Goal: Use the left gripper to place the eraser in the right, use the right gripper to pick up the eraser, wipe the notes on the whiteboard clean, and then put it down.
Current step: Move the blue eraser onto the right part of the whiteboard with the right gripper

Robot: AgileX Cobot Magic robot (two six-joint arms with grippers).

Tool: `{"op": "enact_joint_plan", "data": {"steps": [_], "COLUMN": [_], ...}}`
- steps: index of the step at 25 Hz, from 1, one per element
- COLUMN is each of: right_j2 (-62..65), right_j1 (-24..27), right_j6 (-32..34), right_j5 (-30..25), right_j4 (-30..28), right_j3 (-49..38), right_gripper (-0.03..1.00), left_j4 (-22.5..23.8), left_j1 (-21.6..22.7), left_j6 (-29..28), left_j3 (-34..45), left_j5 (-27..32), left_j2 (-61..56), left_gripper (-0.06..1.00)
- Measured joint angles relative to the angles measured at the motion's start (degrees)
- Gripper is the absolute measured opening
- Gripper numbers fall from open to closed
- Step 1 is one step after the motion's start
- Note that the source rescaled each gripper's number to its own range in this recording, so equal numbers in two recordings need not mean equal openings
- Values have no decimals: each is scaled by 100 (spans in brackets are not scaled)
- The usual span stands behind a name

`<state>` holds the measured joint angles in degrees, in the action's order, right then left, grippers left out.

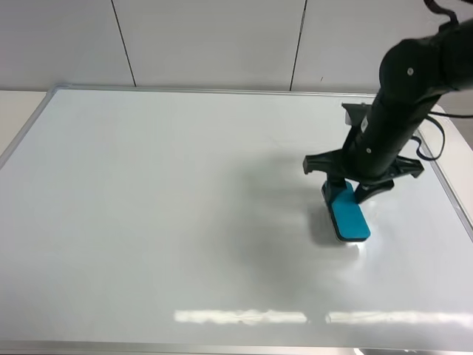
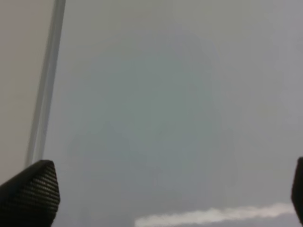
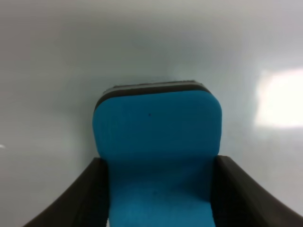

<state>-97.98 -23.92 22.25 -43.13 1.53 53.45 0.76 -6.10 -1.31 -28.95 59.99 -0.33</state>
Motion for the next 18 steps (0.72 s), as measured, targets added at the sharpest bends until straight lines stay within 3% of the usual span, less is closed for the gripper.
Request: {"op": "enact_joint_plan", "data": {"steps": [6, 16, 17, 18], "right_j2": [6, 16, 16, 16], "right_j1": [48, 48, 48, 48], "right_j6": [260, 300, 300, 300], "right_j5": [417, 442, 446, 461], "right_j4": [5, 5, 5, 5], "right_j3": [-431, -442, -442, -442], "right_gripper": [2, 2, 5, 15], "left_j4": [0, 0, 0, 0], "left_j1": [0, 0, 0, 0], "left_j6": [0, 0, 0, 0], "left_j3": [0, 0, 0, 0], "left_j5": [0, 0, 0, 0], "left_j2": [0, 0, 0, 0], "left_gripper": [100, 100, 100, 100]}}
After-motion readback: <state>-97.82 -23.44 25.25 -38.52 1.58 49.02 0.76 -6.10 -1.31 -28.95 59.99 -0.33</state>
